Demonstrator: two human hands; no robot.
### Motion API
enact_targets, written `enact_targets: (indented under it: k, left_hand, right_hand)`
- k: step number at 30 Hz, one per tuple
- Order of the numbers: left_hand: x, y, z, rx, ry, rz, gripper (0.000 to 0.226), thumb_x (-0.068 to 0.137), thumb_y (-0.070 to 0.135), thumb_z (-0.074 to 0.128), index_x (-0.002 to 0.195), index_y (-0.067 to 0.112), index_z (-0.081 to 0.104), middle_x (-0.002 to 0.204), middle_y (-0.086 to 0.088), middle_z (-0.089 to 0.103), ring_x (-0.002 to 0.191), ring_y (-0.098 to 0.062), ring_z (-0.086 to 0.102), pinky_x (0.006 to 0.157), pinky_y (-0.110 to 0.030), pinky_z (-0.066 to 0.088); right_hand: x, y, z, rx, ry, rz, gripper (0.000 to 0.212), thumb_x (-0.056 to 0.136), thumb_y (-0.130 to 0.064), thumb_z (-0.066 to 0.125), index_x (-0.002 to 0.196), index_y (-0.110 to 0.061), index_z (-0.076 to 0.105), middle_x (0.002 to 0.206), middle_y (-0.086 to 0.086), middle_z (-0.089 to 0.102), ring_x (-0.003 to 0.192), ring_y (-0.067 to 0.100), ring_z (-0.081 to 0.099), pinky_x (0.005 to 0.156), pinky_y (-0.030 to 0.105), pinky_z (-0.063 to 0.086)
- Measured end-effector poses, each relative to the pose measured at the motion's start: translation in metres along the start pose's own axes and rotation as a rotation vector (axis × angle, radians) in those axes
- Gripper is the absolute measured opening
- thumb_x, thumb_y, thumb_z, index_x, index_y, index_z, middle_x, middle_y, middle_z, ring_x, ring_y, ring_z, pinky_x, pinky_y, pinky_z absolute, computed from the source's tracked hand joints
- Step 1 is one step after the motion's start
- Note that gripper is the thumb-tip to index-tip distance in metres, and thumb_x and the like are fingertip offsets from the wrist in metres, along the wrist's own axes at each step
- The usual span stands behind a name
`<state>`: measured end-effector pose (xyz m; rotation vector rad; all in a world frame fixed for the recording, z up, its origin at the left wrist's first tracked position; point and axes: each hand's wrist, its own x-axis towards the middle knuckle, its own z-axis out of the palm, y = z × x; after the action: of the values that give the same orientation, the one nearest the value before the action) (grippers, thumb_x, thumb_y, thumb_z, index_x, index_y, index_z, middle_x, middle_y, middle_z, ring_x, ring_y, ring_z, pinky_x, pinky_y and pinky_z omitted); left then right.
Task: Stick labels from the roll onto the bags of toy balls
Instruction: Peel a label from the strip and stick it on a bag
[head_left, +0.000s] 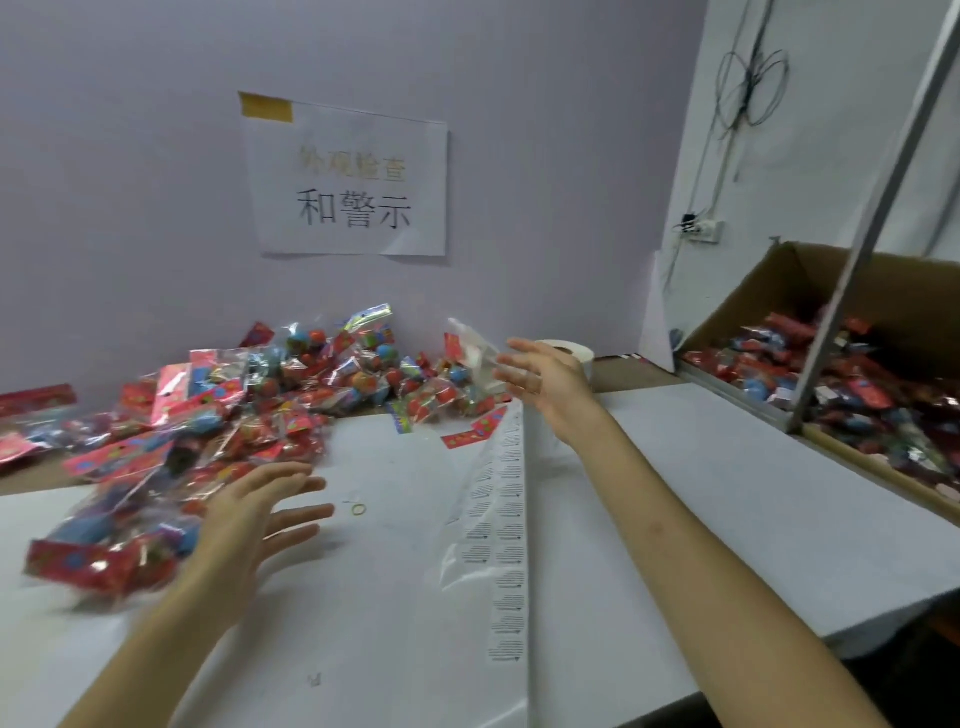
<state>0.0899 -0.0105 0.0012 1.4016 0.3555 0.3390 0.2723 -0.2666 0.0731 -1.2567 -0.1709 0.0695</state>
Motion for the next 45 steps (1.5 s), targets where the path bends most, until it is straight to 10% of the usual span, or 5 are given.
enact_targets:
  k: [15,25,31,40,45]
  left_hand:
    - [0.001,0.002,-0.004,0.067,0.079,-0.047,0.017,0.103,0.006,0.054,0.106,0.008,0.07,0.103,-0.011,0.076,0.086,-0.032,0.077,0.077,-0.041,0.062]
    - [-0.001,0.005,-0.01,0.007,0.066,-0.089,0.021,0.104,0.007,0.05,0.106,0.01,0.071,0.102,-0.007,0.078,0.086,-0.029,0.078,0.072,-0.035,0.063]
    - [-0.004,0.005,-0.012,-0.006,0.074,-0.108,0.02,0.104,0.006,0.05,0.109,0.008,0.069,0.106,-0.011,0.076,0.087,-0.033,0.077,0.069,-0.035,0.061]
    - [-0.001,0.007,-0.014,-0.033,0.026,-0.064,0.021,0.104,0.009,0.05,0.111,0.009,0.07,0.1,-0.005,0.079,0.086,-0.029,0.078,0.074,-0.035,0.061]
    - [0.0,0.008,-0.017,-0.079,0.063,-0.062,0.018,0.102,0.008,0.054,0.115,0.01,0.067,0.11,-0.01,0.076,0.089,-0.029,0.077,0.075,-0.034,0.06]
  right_hand:
    - [0.072,0.106,0.07,-1.973,-0.264,-0.426,0.069,0.092,-0.019,0.061,0.155,-0.018,0.032,0.163,0.008,0.029,0.148,0.029,0.031,0.12,0.052,0.026]
    - [0.075,0.101,0.091,-1.658,-0.069,-0.482,0.022,0.098,-0.018,0.051,0.103,-0.018,0.073,0.104,0.005,0.073,0.104,0.029,0.064,0.093,0.037,0.044]
    - [0.056,0.094,0.09,-1.614,-0.385,-0.29,0.028,0.091,-0.017,0.063,0.118,-0.013,0.059,0.124,0.006,0.06,0.107,0.027,0.061,0.092,0.044,0.053]
    - [0.047,0.121,0.086,-1.607,-0.191,-0.447,0.03,0.094,-0.004,0.058,0.122,-0.013,0.06,0.114,0.006,0.059,0.104,0.028,0.058,0.08,0.034,0.047]
    - [0.032,0.084,0.095,-0.936,-0.231,-0.055,0.018,0.093,-0.003,0.058,0.101,-0.013,0.071,0.09,0.006,0.07,0.077,0.022,0.066,0.065,0.032,0.055]
